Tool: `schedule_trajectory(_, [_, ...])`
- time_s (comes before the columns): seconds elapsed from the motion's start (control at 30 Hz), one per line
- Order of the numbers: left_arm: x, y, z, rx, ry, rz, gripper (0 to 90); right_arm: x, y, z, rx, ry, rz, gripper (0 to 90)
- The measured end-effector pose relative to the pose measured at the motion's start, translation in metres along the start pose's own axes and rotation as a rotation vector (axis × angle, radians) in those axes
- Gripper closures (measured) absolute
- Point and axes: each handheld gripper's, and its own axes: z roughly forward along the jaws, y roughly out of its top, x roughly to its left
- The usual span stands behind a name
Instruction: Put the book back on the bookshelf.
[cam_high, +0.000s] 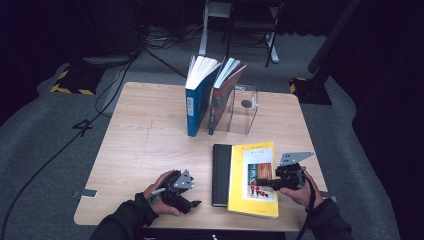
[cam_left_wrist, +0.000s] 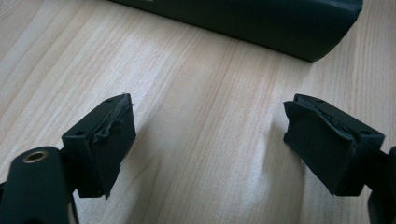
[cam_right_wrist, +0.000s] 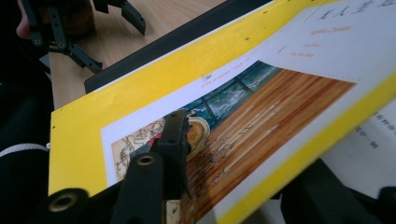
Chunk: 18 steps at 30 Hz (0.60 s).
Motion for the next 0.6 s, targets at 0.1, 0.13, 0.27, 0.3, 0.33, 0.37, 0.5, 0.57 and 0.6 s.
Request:
schedule_trajectory(0.1, [0.002, 0.000, -0.001, 0.006, 0.009, -0.001, 15.2, 0.001, -0.001, 0.001, -0.021, -0.006, 0.005, 68.4])
schedule_trajectory(0.13, [0.006, 0.000, -0.001, 0.006, 0.027, -0.021, 15.2, 0.001, -0.001, 0.001, -0.027, -0.005, 0.006, 69.2])
schedule_trajectory(0.27, [0.011, 0.002, 0.000, 0.011, 0.048, -0.042, 15.7, 0.004, 0.000, 0.002, -0.038, -0.006, -0.006, 71.1])
schedule_trajectory(0.3, [0.015, 0.004, 0.001, 0.015, 0.053, -0.046, 15.9, 0.007, 0.002, 0.004, -0.049, -0.020, -0.031, 72.2])
schedule_trajectory(0.33, [0.016, 0.005, 0.001, 0.018, 0.060, -0.047, 16.2, 0.008, 0.003, 0.006, -0.047, -0.024, -0.038, 72.5])
schedule_trajectory(0.37, [0.018, 0.006, 0.002, 0.019, 0.067, -0.051, 16.6, 0.009, 0.003, 0.007, -0.049, -0.025, -0.046, 72.8])
schedule_trajectory(0.5, [0.024, 0.015, 0.007, 0.014, 0.084, -0.054, 22.1, 0.010, 0.003, 0.009, -0.048, -0.017, -0.055, 72.8])
schedule_trajectory(0.57, [0.028, 0.021, 0.010, 0.001, 0.095, -0.064, 23.8, 0.010, 0.003, 0.009, -0.050, -0.013, -0.055, 72.8])
schedule_trajectory(0.6, [0.031, 0.024, 0.010, -0.007, 0.099, -0.071, 24.6, 0.010, 0.003, 0.009, -0.053, -0.014, -0.060, 72.8])
